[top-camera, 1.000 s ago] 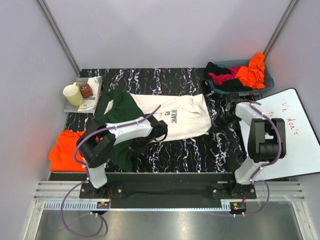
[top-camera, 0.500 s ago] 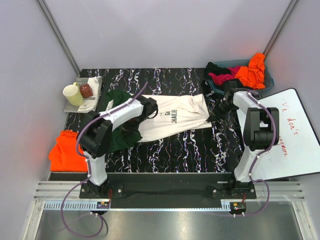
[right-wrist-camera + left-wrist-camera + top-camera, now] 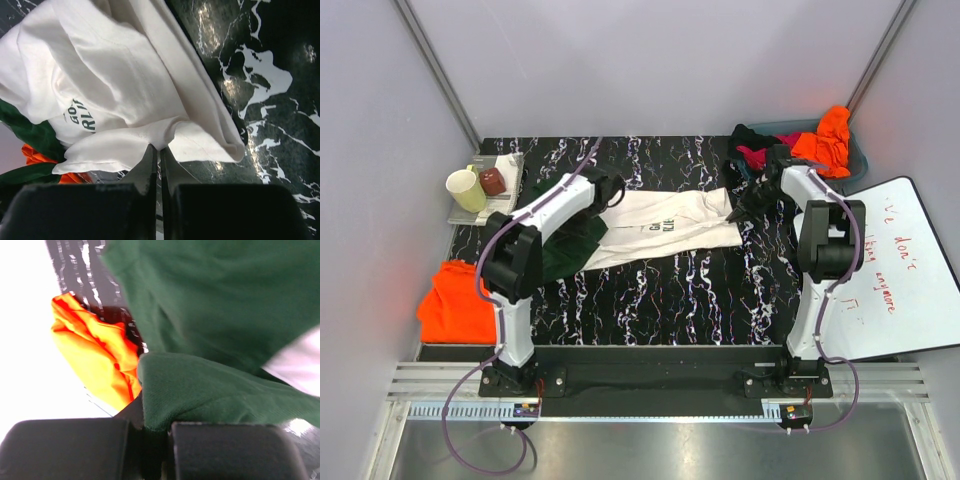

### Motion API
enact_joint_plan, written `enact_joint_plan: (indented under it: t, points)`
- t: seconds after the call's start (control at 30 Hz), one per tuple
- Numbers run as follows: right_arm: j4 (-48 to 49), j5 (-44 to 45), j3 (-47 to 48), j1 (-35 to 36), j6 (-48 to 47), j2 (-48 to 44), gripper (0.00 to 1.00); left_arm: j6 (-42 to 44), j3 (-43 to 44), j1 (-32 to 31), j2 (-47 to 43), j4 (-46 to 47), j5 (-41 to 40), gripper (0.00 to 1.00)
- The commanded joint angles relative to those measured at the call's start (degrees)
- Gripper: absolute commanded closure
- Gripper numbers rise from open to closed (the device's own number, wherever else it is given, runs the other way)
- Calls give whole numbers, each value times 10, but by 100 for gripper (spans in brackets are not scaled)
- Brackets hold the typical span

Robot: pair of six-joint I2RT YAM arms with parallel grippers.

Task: Fold and stack the t-shirts
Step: Fold the tshirt

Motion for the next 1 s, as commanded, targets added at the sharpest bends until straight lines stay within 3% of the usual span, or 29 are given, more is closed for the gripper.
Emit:
enact_joint_plan:
  t: [0.0,0.07,0.2,0.23,0.3,0.57,0.87,0.97]
  points:
    - [-6,-16,38,-1,-2,54,89,15,53,25,2,-118,-42,100]
    - [-7,-26,46,0,-5,68,59,16,87,27,10,-118,-49,100]
    - [-4,-26,39,0,-13,48,24,19,151,35,46,-116,-66,100]
    - [-3,-24,38,0,-15,42,20,21,163,35,53,-116,-72,100]
    - [-6,-26,36,0,-21,27,15,31,198,35,80,-109,-88,100]
    - [-11,-37,8,-1,-25,-7,13,68,281,38,185,-87,-135,100]
    - [-22,-49,-38,0,-44,-54,12,105,340,73,235,-40,-152,99]
    - [-22,-49,-50,0,-49,-69,11,108,344,87,242,-30,-157,81]
